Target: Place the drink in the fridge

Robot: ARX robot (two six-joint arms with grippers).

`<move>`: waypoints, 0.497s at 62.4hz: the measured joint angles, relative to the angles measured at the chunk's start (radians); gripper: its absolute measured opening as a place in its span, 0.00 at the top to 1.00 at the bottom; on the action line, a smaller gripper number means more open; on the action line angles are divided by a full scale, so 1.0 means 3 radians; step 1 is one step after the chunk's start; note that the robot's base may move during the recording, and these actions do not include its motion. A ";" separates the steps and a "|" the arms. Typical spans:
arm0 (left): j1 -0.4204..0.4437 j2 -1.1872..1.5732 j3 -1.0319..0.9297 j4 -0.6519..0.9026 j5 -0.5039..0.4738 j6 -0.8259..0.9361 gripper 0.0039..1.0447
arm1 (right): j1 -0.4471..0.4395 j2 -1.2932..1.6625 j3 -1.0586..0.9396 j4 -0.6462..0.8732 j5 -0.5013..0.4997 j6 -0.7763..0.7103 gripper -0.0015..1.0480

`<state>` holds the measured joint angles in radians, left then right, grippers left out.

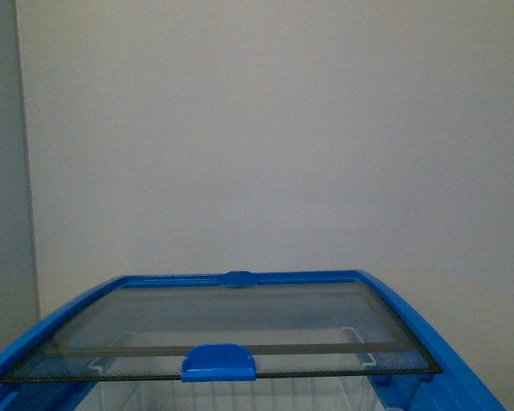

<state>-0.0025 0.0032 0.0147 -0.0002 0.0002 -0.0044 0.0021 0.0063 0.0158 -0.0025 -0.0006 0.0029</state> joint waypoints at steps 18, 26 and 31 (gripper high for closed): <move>0.0000 0.0001 0.0000 0.0000 0.0000 0.0000 0.62 | 0.0000 -0.0001 0.0000 0.0000 0.0001 -0.0001 0.60; 0.0000 0.0001 0.0000 0.0000 -0.0001 0.0000 0.35 | 0.0000 -0.0001 0.0000 0.0000 0.0001 -0.0001 0.33; 0.0000 0.0001 0.0000 0.0000 0.0000 0.0000 0.17 | 0.0000 -0.0001 0.0000 0.0000 0.0001 -0.0001 0.16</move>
<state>-0.0025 0.0036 0.0147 -0.0002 0.0002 -0.0044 0.0021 0.0059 0.0158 -0.0025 -0.0002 0.0025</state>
